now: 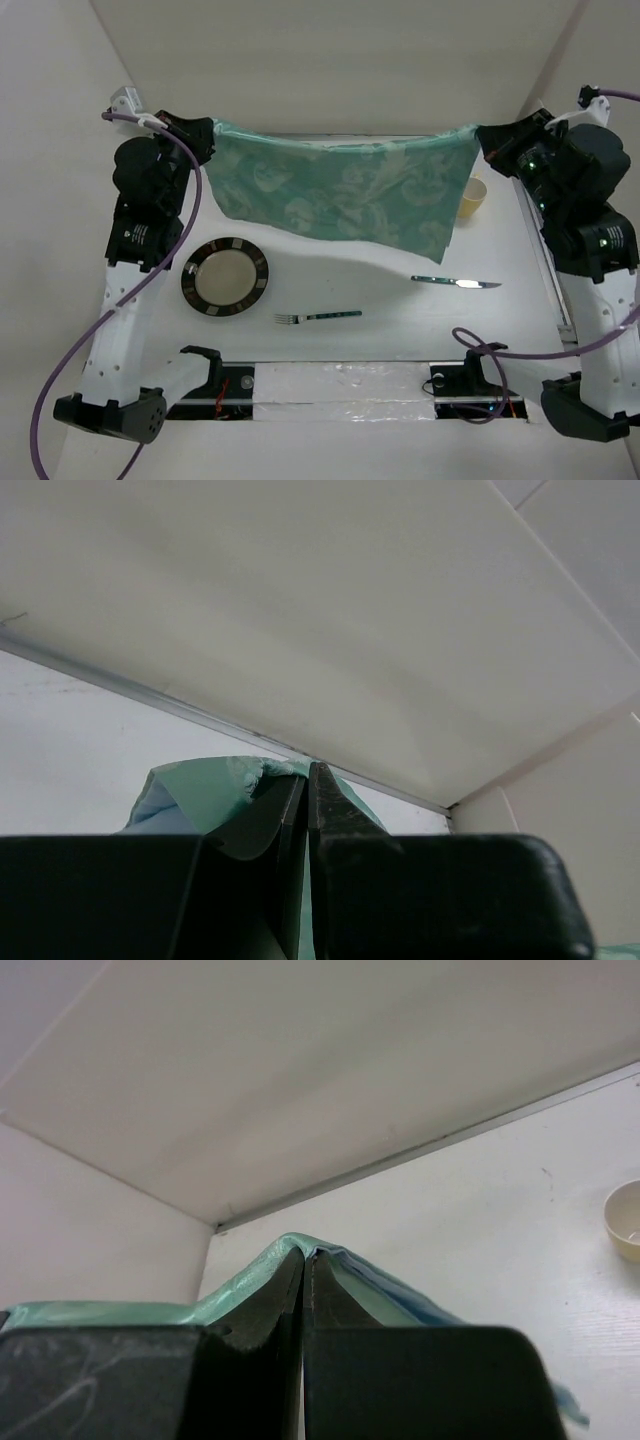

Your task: Set the dinner table for one person

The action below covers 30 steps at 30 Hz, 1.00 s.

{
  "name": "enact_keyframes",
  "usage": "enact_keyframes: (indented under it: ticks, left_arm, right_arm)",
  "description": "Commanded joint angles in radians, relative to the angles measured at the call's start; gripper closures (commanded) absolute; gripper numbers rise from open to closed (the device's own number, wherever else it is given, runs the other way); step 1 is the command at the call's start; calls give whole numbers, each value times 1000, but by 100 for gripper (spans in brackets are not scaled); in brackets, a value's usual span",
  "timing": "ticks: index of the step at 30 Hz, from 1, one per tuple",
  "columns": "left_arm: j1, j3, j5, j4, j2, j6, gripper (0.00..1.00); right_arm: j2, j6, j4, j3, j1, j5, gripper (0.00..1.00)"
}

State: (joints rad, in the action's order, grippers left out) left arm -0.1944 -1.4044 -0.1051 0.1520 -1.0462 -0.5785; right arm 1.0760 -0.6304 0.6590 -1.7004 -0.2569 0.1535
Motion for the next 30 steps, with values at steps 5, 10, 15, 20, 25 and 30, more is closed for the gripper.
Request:
enact_keyframes:
  ticks: [5, 10, 15, 20, 25, 30]
  left_arm:
    - [1, -50, 19, -83, -174, -7, 100]
    - [1, -146, 24, -97, -348, -3, 100]
    - [23, -382, 50, -68, -508, -18, 100]
    - [32, -508, 59, -46, -546, -17, 100]
    - [41, -237, 50, -127, -445, -7, 100]
    - [41, 237, 132, -329, -368, -50, 100]
  right_arm:
    - [214, 35, 7, -48, 102, -126, 100]
    - [409, 41, -55, -140, 137, -192, 100]
    - [554, 40, 4, -405, 169, -215, 100]
    - [642, 37, 70, -599, 209, -253, 100]
    - [552, 40, -33, -329, 228, -285, 100]
    - [467, 32, -218, 144, 251, -342, 100]
